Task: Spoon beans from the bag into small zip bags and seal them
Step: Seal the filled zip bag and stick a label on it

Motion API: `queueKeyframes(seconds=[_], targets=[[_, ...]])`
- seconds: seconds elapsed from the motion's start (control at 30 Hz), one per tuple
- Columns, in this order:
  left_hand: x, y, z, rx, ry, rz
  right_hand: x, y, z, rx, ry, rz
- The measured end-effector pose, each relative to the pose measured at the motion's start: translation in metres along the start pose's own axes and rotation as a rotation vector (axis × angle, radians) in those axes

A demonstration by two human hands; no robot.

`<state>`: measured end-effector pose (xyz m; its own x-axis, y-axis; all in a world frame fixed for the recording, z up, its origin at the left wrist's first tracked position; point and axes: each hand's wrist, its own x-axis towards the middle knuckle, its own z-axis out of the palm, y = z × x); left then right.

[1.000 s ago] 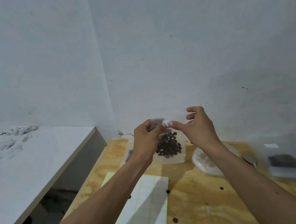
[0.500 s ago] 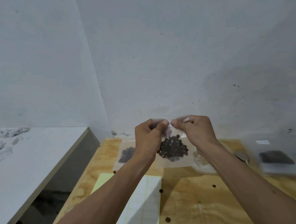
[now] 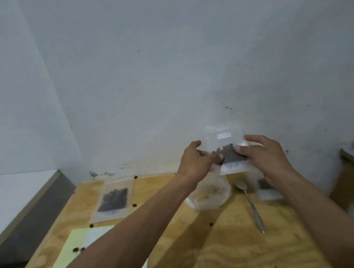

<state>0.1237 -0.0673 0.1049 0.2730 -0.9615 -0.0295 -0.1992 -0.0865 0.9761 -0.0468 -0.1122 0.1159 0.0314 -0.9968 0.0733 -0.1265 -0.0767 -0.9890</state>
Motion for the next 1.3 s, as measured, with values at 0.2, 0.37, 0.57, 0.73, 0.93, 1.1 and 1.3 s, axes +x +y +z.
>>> queueKeyframes(seconds=[0.2, 0.37, 0.57, 0.73, 0.93, 1.1, 1.3], targets=[[0.009, 0.011, 0.076, 0.168, -0.171, 0.007, 0.01, 0.017, -0.066, -0.315, 0.07, -0.018], [0.017, 0.003, 0.121, 0.305, -0.205, -0.023, 0.014, 0.036, -0.092, -0.594, 0.045, 0.02], [0.023, -0.02, 0.138, 0.593, -0.204, 0.001, 0.017, 0.067, -0.087, -0.656, -0.011, 0.128], [0.027, -0.019, 0.135, 0.635, -0.226, 0.032, 0.026, 0.081, -0.083, -0.676, 0.043, 0.162], [0.03, -0.023, 0.131, 0.563, -0.223, 0.071, 0.024, 0.076, -0.081, -0.731, 0.048, 0.15], [0.028, -0.017, 0.111, 0.603, -0.14, 0.161, 0.019, 0.062, -0.074, -0.754, 0.069, 0.047], [0.023, -0.004, 0.053, 0.622, -0.01, 0.213, 0.014, 0.034, -0.03, -0.78, 0.021, -0.116]])
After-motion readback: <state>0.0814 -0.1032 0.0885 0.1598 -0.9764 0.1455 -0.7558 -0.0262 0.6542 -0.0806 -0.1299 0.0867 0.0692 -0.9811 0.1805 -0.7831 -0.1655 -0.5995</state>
